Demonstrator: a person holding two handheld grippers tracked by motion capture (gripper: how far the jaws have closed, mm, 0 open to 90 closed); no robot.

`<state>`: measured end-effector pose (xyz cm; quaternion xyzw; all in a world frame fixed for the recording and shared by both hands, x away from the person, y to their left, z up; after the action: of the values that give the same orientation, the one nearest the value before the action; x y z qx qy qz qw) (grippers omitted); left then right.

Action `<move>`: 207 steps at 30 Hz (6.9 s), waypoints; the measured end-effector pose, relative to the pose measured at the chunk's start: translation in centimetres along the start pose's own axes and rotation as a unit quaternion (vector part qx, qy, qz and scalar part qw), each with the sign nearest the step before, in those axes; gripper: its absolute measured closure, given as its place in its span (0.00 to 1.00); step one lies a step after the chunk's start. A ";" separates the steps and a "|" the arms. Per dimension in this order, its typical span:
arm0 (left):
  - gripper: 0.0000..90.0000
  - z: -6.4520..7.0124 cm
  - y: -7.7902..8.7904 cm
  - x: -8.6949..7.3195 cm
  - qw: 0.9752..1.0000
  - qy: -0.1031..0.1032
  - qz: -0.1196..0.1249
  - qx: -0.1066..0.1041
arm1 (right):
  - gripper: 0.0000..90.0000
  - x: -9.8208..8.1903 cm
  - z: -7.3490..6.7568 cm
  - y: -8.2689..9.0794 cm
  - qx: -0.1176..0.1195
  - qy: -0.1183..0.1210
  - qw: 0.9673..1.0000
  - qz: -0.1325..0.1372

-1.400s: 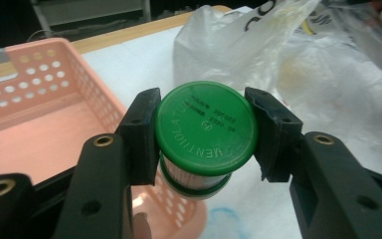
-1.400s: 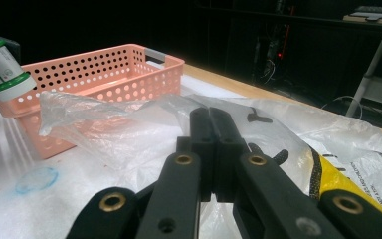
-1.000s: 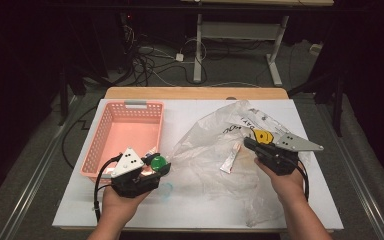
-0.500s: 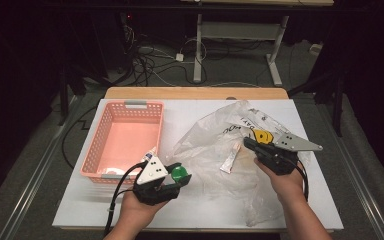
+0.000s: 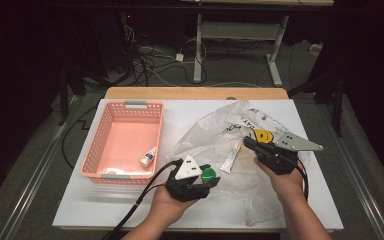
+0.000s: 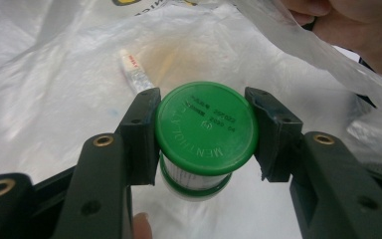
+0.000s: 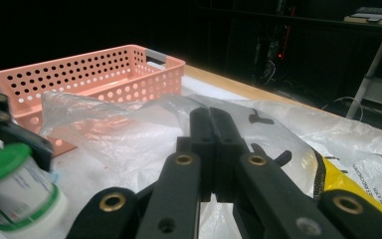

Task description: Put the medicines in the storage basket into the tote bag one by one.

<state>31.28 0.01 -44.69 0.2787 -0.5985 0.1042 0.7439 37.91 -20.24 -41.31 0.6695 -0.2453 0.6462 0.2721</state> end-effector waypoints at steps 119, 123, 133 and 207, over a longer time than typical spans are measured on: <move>0.00 -4.5 9.7 -2.9 0.997 0.040 0.022 0.068 | 1.00 -0.2 0.9 0.5 -0.016 -0.005 1.000 -0.002; 0.00 -5.6 10.6 -2.8 0.995 0.042 0.025 0.090 | 1.00 -0.2 0.9 0.6 -0.015 -0.005 1.000 -0.002; 0.00 -8.9 12.0 -3.7 0.988 0.053 0.019 0.142 | 1.00 -0.2 0.9 0.6 -0.015 -0.006 1.000 -0.002; 0.63 -19.8 5.6 -5.3 0.910 0.128 -0.369 0.135 | 1.00 -0.1 1.0 0.7 -0.017 -0.006 1.000 0.001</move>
<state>43.66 16.21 -50.66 0.5620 -0.3324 -0.0632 0.7548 38.14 -21.45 -41.38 0.6685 -0.2582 0.6381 0.2814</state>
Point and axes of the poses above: each handheld gripper's, and its own axes: y roughly backward along the jaws, x roughly out of its top, z roughly to its right, the point moved 5 cm from there along -y, roughly forward along the jaws, and after that the axes turned 15 degrees about z, right-handed, at the moved point
